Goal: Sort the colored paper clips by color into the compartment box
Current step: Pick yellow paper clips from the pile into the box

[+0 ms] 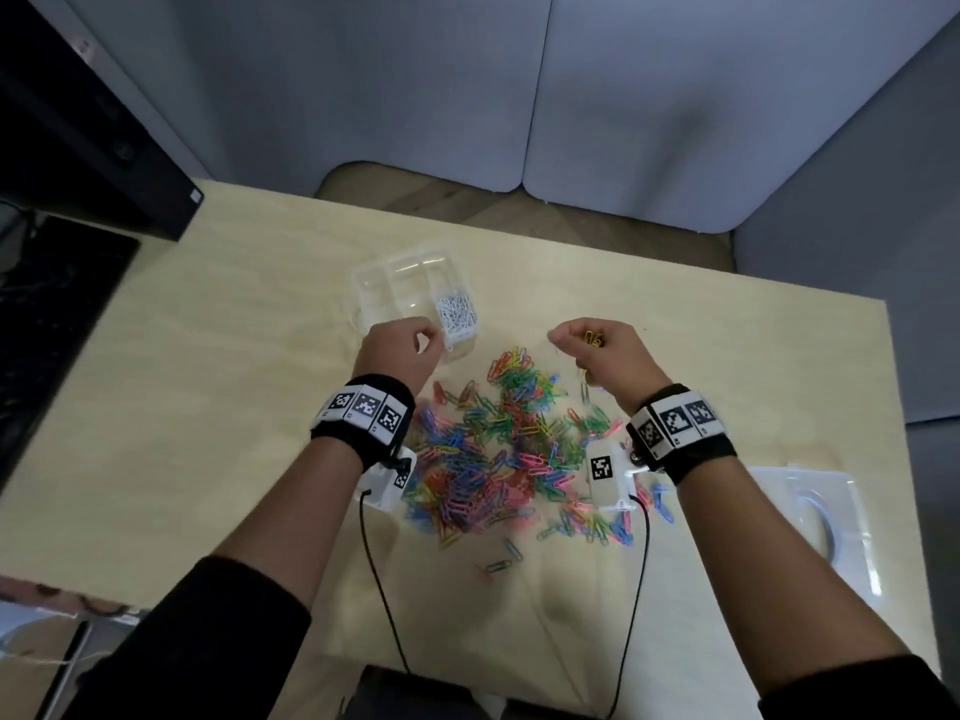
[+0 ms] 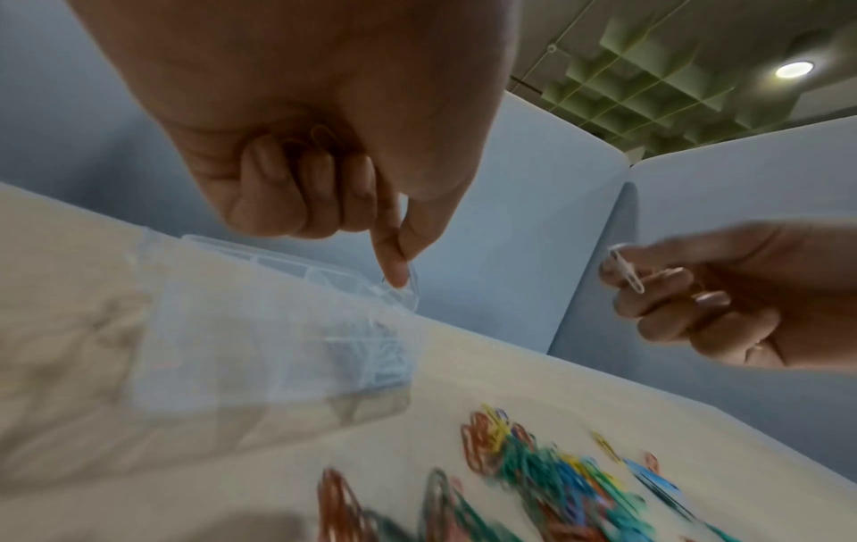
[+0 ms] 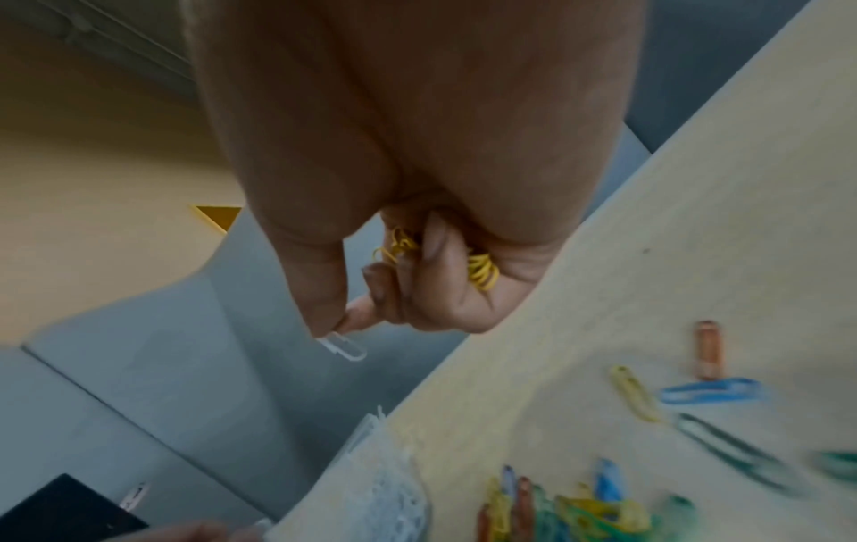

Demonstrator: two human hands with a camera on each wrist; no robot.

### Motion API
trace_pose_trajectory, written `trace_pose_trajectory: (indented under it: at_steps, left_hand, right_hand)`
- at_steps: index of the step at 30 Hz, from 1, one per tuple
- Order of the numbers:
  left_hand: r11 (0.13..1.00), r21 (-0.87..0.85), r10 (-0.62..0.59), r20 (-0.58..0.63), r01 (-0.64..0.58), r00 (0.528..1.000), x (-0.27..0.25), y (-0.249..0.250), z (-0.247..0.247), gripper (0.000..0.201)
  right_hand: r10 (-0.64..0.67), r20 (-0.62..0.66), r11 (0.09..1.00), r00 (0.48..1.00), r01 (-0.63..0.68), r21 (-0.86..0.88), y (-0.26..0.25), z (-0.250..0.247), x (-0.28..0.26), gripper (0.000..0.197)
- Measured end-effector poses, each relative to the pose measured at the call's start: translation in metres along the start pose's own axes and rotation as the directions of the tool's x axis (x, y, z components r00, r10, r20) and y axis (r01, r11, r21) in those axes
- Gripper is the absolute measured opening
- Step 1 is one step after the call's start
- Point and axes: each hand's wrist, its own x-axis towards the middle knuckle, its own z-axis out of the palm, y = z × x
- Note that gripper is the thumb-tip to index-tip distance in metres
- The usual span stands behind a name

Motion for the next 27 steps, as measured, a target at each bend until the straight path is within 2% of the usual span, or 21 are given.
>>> trace_pose_trajectory:
  at_steps: [3,6,8,12,14,17,19,21,24,27]
  left_hand:
    - [1.0,0.03,-0.008,0.012,0.007,1.0,0.033,0.005,-0.003,0.019]
    - [0.998,0.06,0.021,0.129,-0.029,0.991,0.055,0.004,0.003,0.021]
    - [0.998,0.038,0.033,0.165,-0.04,0.986,0.06,-0.002,0.007,0.019]
    - [0.995,-0.098,-0.011,0.065,0.017,0.998,0.056,-0.019,0.008,0.01]
    - [0.986,-0.153,-0.059,0.014,0.061,0.998,0.054,-0.023,0.006,0.008]
    - [0.981,-0.182,-0.063,0.029,0.068,0.998,0.057,-0.021,0.003,0.007]
    - [0.985,-0.161,-0.042,0.083,0.055,0.996,0.062,-0.015,0.002,0.016]
    - [0.991,-0.118,-0.042,0.137,0.059,0.99,0.067,-0.008,0.003,0.034]
    - [0.995,-0.027,-0.091,0.197,0.098,0.976,0.071,0.001,0.004,0.054]
    - [0.988,-0.006,-0.15,0.253,0.157,0.956,0.071,0.003,0.006,0.063]
  right_hand:
    - [0.001,-0.006,1.0,1.0,-0.001,0.011,-0.023,0.019,0.015,0.021]
    - [0.015,0.002,1.0,1.0,-0.015,-0.021,-0.039,0.046,0.037,0.024]
    - [0.031,0.018,0.998,0.999,-0.03,-0.062,-0.046,0.064,0.052,0.021]
    - [0.018,0.051,0.98,0.999,-0.007,-0.198,-0.049,0.097,0.078,0.015]
    - [-0.03,0.044,0.918,0.999,0.045,-0.394,-0.048,0.111,0.092,0.017]
    - [-0.103,0.062,0.744,0.993,0.118,-0.658,-0.045,0.126,0.104,0.016]
    - [-0.121,0.042,0.703,0.992,0.115,-0.702,-0.046,0.129,0.106,0.018]
    - [-0.123,0.008,0.697,0.992,0.092,-0.711,-0.049,0.126,0.109,0.021]
    - [-0.056,-0.011,0.718,0.998,0.032,-0.695,-0.058,0.12,0.111,0.024]
    - [0.002,0.021,0.719,1.0,0.013,-0.695,-0.065,0.119,0.11,0.024]
